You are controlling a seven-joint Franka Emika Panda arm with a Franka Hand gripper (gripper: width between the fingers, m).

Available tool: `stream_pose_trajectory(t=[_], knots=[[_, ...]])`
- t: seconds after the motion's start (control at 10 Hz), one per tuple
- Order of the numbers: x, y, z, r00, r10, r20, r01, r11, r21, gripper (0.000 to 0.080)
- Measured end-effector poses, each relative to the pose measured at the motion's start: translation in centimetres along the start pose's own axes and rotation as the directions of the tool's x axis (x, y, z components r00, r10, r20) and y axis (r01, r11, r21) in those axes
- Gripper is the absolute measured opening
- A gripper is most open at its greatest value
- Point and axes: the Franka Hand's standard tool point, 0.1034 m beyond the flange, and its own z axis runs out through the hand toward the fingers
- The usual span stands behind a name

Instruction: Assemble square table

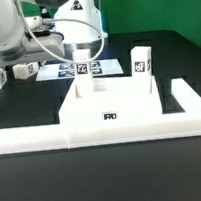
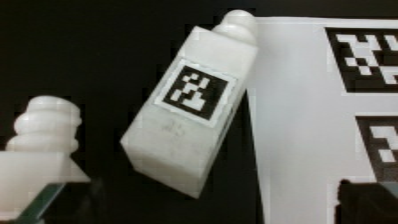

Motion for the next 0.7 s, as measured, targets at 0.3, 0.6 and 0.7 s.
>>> stream_pose_trajectory(t=[0.3,0.6,0.7], knots=[[0.04,0.00,-0.03,1.000,-0.011,-0.002,0.011,1.000,-0.001,0.0649],[0.05,-0.02,-0.03,1.000,-0.011,-0.002,0.011,1.000,-0.001,0.0649],[0.08,-0.09,0.01,1.000,-0.012,-0.001,0.012,1.000,-0.002,0.0649]])
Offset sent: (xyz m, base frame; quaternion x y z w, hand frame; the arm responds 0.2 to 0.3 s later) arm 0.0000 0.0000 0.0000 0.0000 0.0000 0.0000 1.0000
